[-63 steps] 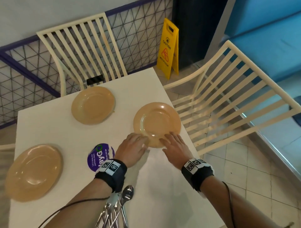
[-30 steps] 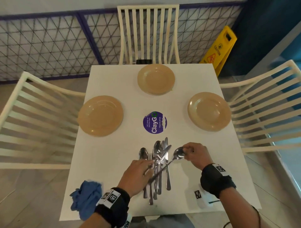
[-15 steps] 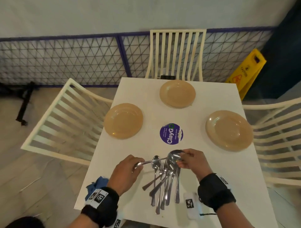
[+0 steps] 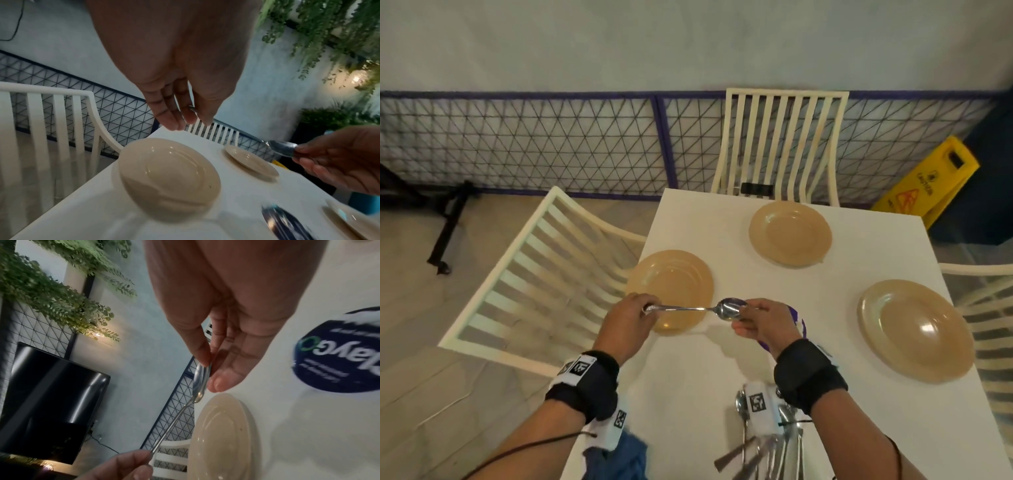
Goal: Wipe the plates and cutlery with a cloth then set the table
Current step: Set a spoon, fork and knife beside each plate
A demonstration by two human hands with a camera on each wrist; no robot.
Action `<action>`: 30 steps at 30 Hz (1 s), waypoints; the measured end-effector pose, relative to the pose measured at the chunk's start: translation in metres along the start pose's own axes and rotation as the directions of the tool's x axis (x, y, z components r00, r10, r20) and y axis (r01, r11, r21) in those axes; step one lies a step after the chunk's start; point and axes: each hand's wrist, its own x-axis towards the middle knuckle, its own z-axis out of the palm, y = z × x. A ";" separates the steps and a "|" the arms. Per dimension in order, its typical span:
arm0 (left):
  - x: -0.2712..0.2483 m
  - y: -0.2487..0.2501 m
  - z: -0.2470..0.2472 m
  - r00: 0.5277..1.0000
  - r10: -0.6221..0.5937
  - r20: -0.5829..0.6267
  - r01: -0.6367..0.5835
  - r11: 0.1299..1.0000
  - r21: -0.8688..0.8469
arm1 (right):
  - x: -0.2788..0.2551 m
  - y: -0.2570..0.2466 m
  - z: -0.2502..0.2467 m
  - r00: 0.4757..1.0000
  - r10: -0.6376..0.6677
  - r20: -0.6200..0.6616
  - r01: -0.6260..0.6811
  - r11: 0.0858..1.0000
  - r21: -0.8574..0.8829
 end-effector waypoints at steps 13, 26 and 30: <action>0.210 -0.057 -0.014 0.997 -0.048 0.063 0.047 0.999 0.006 | 0.176 -0.065 0.078 0.984 0.031 -0.174 -0.044 0.997 -0.070; 0.273 -0.116 0.015 0.981 -0.050 0.189 0.037 0.997 0.073 | 0.251 -0.048 0.096 0.976 0.113 -0.185 -0.155 0.959 -0.235; 0.272 -0.123 0.021 0.981 -0.001 0.192 -0.024 0.992 0.127 | 0.250 -0.044 0.091 0.985 0.089 -0.145 -0.135 0.928 -0.346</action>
